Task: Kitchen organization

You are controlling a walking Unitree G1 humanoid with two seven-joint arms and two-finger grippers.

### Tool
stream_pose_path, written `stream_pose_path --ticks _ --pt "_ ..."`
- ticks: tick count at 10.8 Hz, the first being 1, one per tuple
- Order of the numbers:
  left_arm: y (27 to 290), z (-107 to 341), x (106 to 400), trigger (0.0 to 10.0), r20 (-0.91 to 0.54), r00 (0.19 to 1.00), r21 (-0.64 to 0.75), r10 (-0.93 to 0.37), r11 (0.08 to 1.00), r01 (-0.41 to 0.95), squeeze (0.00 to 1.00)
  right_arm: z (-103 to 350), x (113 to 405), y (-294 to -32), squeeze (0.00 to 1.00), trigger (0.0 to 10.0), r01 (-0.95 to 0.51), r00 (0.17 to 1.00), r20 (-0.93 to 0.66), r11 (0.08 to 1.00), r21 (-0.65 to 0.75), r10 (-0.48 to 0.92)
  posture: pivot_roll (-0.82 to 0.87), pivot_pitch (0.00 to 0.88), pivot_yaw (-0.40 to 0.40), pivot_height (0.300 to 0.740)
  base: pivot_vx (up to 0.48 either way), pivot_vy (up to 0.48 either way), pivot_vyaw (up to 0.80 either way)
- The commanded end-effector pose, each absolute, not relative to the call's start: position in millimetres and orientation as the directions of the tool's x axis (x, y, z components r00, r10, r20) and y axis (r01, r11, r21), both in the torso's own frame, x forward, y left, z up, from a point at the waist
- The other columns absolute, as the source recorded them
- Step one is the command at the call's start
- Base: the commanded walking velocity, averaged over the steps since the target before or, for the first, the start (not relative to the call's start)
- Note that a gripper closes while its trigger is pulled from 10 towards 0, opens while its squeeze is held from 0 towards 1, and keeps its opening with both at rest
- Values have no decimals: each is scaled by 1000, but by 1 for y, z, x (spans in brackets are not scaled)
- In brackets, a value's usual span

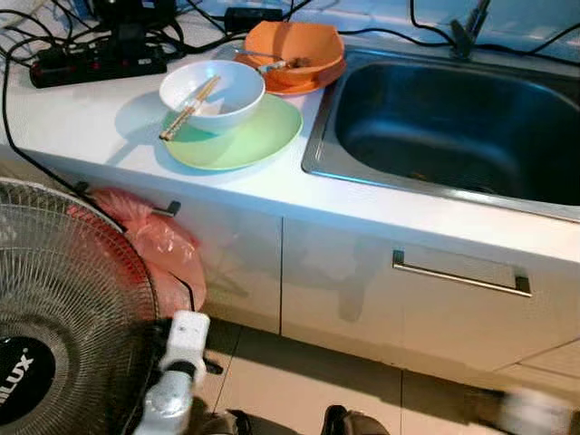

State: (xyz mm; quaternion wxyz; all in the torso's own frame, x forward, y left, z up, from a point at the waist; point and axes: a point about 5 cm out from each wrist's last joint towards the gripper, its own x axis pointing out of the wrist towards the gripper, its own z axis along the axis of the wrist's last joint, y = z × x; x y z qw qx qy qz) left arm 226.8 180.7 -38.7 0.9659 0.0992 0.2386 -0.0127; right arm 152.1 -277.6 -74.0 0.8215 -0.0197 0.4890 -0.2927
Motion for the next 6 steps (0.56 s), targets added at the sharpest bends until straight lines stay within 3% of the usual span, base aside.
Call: stream_pose_path --ticks 1,2,6 --pt "183 -51 215 10000 -535 844 161 35 985 61 0 -80 156 -258 0 10000 309 426 -820 913 -266 -383 -8 132 2 740 0 0 0" --pt "185 -58 208 10000 -584 810 133 53 991 30 0 -84 165 -232 0 10000 132 502 -840 978 -162 -207 -5 125 5 740 0 0 0" --pt "187 -64 206 10000 -641 765 137 58 990 40 0 -88 172 -196 0 10000 -116 520 -854 988 -99 -25 6 101 3 740 0 0 0"
